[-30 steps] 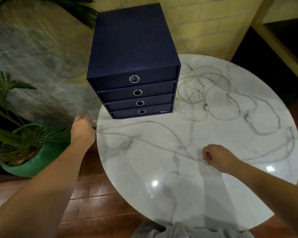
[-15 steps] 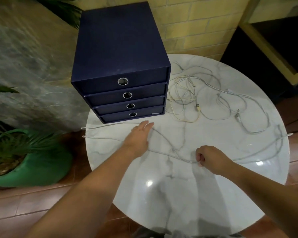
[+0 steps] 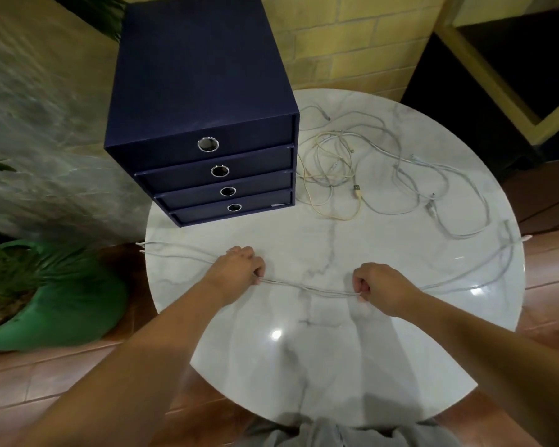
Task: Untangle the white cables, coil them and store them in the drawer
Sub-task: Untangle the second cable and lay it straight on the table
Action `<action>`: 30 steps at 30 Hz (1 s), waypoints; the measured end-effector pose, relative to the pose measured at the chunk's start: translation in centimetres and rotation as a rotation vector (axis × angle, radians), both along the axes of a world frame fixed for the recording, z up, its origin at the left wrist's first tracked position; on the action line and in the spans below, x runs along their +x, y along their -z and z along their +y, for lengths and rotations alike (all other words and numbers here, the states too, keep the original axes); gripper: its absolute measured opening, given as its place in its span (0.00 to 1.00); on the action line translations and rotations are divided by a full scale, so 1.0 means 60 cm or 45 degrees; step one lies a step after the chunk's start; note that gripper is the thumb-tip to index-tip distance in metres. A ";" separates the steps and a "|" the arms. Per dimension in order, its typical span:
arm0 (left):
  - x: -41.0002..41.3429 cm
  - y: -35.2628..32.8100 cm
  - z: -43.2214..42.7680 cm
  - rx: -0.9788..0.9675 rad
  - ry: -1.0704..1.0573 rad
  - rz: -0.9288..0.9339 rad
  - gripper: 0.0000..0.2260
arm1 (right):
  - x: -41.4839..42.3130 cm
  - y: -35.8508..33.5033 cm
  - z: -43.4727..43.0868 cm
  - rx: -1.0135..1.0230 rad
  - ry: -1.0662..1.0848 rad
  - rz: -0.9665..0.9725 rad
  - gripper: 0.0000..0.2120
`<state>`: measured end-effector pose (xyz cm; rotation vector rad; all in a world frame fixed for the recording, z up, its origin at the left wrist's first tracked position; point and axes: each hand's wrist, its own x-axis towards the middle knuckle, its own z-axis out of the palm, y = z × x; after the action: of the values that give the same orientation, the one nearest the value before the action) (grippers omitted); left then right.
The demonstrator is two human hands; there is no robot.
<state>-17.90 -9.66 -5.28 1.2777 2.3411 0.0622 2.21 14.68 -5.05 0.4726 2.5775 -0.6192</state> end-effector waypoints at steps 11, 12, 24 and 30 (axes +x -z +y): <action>0.103 -0.016 0.053 0.212 -0.008 0.017 0.15 | -0.001 -0.003 0.006 -0.068 -0.096 0.008 0.09; 0.118 -0.014 0.069 0.223 0.006 0.001 0.14 | 0.000 -0.003 0.007 -0.082 -0.082 0.014 0.09; 0.164 0.007 0.103 0.313 -0.169 0.150 0.11 | 0.027 -0.001 0.013 -0.055 -0.262 0.217 0.01; 0.177 0.005 0.099 0.315 -0.189 0.216 0.09 | 0.051 0.001 0.047 0.030 -0.400 0.301 0.06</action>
<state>-7.25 -3.71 -5.60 1.2617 2.6380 0.3119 5.26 17.49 -5.10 -0.0049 2.8016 -0.5607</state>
